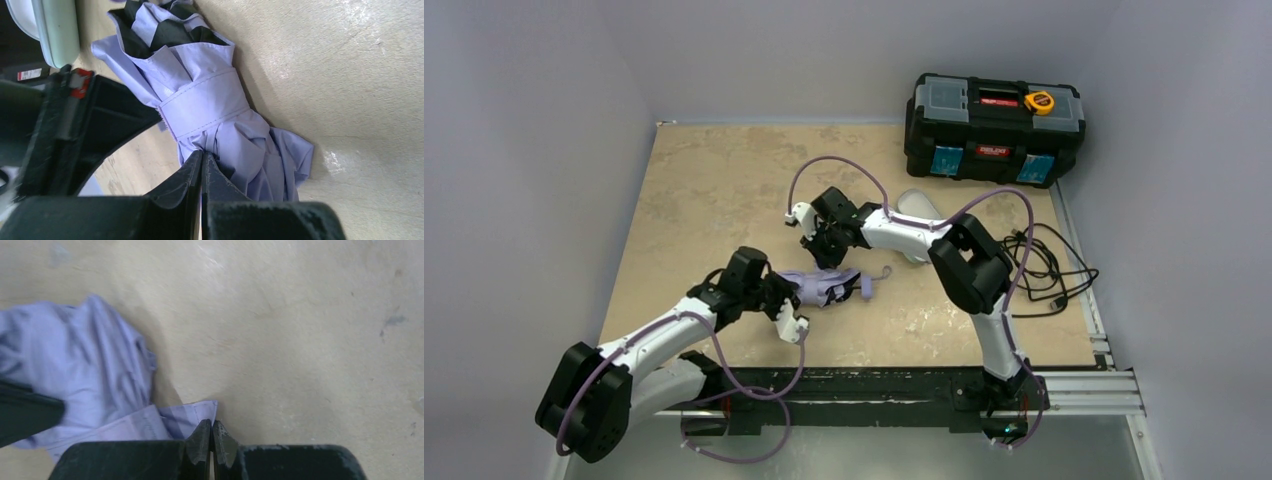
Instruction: Open the umbrella
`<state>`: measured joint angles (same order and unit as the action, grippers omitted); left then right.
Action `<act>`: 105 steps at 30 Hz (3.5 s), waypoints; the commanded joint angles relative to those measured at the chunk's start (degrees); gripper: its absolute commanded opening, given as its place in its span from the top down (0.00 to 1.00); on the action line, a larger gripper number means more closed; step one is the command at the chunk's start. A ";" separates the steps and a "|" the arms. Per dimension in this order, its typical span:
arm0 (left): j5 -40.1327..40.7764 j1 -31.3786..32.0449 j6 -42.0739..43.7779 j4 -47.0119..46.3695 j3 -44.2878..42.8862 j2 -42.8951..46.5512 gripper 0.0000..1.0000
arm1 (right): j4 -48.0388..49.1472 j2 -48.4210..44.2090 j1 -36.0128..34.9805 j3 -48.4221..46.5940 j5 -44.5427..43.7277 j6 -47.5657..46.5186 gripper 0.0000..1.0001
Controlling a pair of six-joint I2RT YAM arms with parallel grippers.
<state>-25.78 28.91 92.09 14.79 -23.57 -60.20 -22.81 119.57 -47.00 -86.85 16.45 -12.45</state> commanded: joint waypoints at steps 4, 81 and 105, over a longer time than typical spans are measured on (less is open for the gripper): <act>-2.05 0.10 0.90 10.92 3.92 0.49 1.00 | -0.31 2.47 1.65 0.17 -7.67 -3.01 1.00; 12.27 12.65 -88.43 1.21 -30.29 -28.72 0.00 | 24.07 -13.55 24.28 -7.02 29.46 37.14 0.34; -12.74 -16.49 -31.05 30.55 -33.42 -9.06 0.00 | 6.01 -34.16 31.11 8.22 18.92 3.04 0.01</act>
<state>-21.76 13.28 52.16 43.62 -54.30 -76.66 -14.37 90.26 -15.90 -84.38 38.85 3.81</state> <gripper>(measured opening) 0.978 0.987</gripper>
